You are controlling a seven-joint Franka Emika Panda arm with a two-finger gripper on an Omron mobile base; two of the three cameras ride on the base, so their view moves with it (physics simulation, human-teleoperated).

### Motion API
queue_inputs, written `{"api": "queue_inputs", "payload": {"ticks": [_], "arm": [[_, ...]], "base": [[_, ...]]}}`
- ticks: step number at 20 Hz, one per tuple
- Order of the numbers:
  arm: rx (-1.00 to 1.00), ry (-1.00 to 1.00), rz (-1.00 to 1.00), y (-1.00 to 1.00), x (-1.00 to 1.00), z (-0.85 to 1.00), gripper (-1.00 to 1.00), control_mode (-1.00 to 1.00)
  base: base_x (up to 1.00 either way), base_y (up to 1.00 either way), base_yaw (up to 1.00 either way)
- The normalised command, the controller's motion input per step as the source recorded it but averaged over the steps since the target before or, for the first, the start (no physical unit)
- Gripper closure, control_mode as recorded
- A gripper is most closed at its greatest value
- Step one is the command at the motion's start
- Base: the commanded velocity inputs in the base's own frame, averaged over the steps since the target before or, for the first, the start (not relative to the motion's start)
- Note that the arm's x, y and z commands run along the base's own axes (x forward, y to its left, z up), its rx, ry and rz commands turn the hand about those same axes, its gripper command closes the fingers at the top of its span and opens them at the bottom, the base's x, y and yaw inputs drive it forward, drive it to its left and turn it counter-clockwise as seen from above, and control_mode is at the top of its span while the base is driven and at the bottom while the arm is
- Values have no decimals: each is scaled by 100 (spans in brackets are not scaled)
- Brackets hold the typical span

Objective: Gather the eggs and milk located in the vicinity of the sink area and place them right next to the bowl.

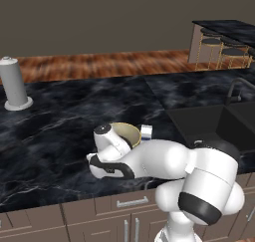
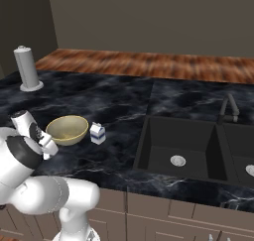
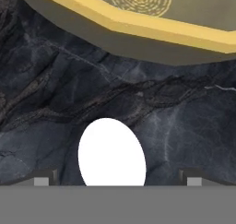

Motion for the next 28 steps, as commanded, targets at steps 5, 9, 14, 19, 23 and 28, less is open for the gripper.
{"api": "queue_inputs", "payload": {"ticks": [5,9,14,19,23,28], "arm": [[0,0,0,0,1,-20,-100,-100],[0,0,0,0,0,-4,-100,-100],[0,0,0,0,0,-3,100,-100],[0,0,0,0,0,0,100,-100],[0,-8,0,-5,4,0,100,-100],[0,-3,0,0,16,0,100,-100]], "base": [[0,0,0],[0,0,0],[0,0,0],[0,0,0],[0,0,0],[0,0,0]]}}
